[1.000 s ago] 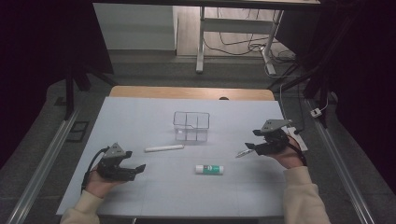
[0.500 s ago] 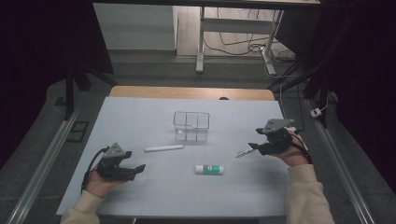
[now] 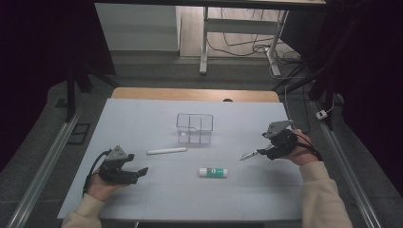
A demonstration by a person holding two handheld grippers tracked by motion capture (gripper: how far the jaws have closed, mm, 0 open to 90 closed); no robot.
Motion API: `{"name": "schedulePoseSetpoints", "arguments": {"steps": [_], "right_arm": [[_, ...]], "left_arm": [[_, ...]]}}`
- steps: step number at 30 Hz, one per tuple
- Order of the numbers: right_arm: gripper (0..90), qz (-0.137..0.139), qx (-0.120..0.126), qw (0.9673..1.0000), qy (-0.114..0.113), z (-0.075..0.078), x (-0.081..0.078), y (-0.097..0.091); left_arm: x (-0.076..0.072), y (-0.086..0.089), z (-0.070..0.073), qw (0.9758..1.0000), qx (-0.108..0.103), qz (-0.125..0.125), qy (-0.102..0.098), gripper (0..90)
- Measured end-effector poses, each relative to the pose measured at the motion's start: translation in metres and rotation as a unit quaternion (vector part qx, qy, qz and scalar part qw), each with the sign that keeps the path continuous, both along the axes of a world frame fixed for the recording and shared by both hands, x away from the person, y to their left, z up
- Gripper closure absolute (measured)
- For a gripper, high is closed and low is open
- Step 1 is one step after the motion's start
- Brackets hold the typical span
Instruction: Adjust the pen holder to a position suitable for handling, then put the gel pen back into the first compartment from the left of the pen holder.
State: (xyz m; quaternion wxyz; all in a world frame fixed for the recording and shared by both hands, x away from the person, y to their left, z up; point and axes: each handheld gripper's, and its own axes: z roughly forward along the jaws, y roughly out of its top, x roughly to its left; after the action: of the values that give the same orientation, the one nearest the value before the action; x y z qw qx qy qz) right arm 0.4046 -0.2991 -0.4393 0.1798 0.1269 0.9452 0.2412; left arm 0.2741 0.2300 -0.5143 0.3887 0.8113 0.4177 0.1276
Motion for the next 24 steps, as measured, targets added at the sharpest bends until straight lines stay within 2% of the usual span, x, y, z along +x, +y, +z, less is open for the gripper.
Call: {"name": "schedulePoseSetpoints", "arguments": {"steps": [10,14,24], "right_arm": [[34.4,0.010,-0.008,0.9998,0.013,0.001,0.006,-0.014],[34.1,0.016,0.000,0.9997,0.020,0.001,0.007,-0.019],[34.1,0.028,-0.017,0.9988,0.035,-0.001,0.012,-0.021]], "left_arm": [[0.001,0.000,-0.001,1.0000,0.000,-0.001,0.002,19.8],[0.001,0.000,-0.001,1.0000,0.000,-0.002,0.002,19.8],[0.001,-0.001,-0.001,1.0000,0.000,-0.003,0.002,19.8]]}}
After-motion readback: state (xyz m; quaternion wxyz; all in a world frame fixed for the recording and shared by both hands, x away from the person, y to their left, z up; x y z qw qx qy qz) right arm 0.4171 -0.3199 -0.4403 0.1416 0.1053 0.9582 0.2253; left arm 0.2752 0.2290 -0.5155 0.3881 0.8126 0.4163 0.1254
